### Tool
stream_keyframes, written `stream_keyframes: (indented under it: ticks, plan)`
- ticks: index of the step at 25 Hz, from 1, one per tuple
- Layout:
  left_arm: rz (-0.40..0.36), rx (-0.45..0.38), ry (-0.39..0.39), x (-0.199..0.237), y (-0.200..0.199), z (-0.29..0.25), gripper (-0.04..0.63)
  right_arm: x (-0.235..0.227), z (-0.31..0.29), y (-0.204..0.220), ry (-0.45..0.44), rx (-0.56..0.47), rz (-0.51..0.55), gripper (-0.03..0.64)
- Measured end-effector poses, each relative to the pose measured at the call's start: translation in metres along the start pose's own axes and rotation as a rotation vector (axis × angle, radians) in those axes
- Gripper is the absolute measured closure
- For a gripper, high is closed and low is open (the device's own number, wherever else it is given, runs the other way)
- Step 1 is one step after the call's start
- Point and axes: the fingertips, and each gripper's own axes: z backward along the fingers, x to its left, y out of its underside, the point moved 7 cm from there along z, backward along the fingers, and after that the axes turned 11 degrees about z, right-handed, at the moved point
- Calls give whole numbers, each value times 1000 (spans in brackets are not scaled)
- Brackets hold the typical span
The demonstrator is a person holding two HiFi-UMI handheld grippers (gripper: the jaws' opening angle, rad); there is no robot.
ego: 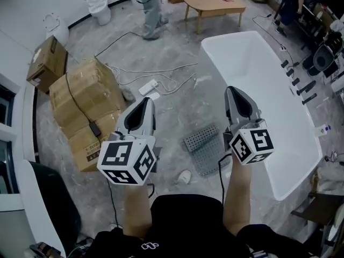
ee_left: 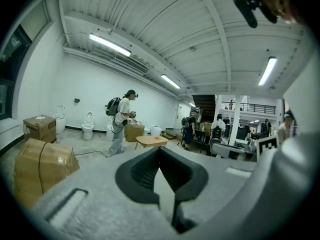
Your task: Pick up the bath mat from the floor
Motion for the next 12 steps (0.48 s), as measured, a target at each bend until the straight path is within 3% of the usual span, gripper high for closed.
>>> stream_keyframes:
  ticks: [4,12]
  plan:
    - [-52,13,69,-19,-17,-23,595,-29,10,-9,95,-16,-6,610]
    - [-166,47,316,-95,-19,-62,595,-80,82,-13,352,-47,-16,611]
